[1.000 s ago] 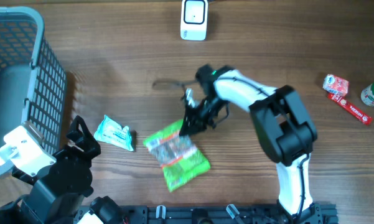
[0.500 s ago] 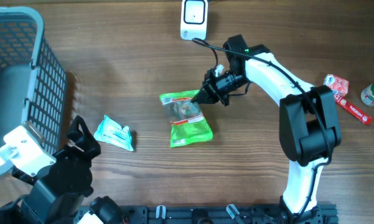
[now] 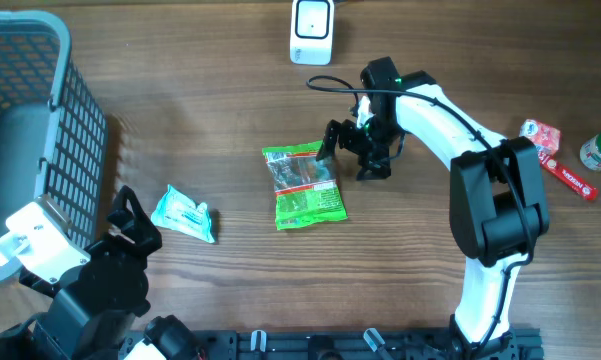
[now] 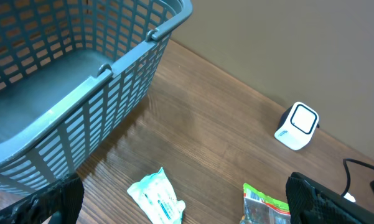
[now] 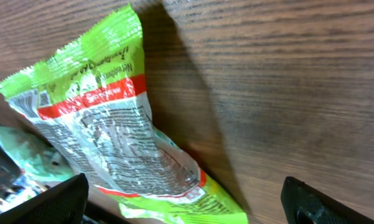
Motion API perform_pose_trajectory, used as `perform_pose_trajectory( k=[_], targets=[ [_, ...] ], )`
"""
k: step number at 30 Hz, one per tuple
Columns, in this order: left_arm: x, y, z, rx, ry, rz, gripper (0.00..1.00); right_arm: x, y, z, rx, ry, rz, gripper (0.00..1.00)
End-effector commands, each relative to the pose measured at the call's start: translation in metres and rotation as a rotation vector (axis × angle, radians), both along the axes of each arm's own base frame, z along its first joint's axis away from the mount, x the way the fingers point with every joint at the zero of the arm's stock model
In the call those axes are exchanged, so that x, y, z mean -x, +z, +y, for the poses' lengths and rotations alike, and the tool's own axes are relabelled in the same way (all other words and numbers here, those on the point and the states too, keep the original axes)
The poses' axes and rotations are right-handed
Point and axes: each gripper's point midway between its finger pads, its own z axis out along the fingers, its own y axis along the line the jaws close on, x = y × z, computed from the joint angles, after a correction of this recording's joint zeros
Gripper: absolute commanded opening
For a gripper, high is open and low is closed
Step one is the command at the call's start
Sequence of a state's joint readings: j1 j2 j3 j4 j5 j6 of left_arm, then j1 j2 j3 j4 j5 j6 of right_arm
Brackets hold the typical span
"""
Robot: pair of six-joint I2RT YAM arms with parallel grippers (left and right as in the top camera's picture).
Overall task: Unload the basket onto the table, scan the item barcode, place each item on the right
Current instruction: 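Lift the green bag with the right gripper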
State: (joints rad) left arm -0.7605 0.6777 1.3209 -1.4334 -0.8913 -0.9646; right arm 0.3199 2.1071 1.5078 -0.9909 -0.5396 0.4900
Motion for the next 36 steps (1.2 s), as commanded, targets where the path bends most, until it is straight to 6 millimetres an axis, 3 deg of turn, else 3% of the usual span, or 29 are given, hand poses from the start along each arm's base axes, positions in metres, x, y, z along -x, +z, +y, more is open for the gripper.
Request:
perform_pose_trajectory(
  k=[1, 13, 14, 15, 17, 21, 24, 27, 30, 36],
  targets=[
    [-0.001, -0.002, -0.002, 0.0, 0.002, 0.002, 1.0, 0.005, -0.004, -0.004, 0.014, 0.07, -0.049, 1.0],
    [-0.001, -0.002, -0.002, 0.0, 0.002, 0.002, 1.0, 0.062, -0.077, 0.06, -0.047, 0.295, -0.068, 1.0],
    [-0.001, -0.002, -0.002, 0.0, 0.002, 0.002, 1.0, 0.072, -0.085, 0.062, -0.038, 0.318, -0.04, 0.94],
    [-0.001, -0.002, -0.002, 0.0, 0.002, 0.002, 1.0, 0.077, -0.089, 0.063, -0.032, 0.335, -0.026, 0.77],
    [-0.001, -0.002, -0.002, 0.0, 0.002, 0.002, 1.0, 0.089, -0.099, 0.06, -0.007, 0.352, 0.016, 0.07],
    [-0.001, -0.002, -0.002, 0.0, 0.002, 0.002, 1.0, 0.094, -0.097, 0.05, 0.012, 0.335, 0.065, 0.04],
    [-0.001, -0.002, -0.002, 0.0, 0.002, 0.002, 1.0, 0.084, -0.084, 0.041, 0.015, 0.299, 0.078, 0.04],
    [-0.001, -0.002, -0.002, 0.0, 0.002, 0.002, 1.0, 0.069, -0.051, 0.033, -0.007, 0.306, 0.035, 0.04],
    [-0.001, -0.002, -0.002, 0.0, 0.002, 0.002, 1.0, 0.054, -0.008, 0.03, -0.038, 0.298, -0.057, 0.04],
    [-0.001, -0.002, -0.002, 0.0, 0.002, 0.002, 1.0, 0.044, 0.11, 0.03, -0.132, 0.283, -0.373, 0.04]
  ],
)
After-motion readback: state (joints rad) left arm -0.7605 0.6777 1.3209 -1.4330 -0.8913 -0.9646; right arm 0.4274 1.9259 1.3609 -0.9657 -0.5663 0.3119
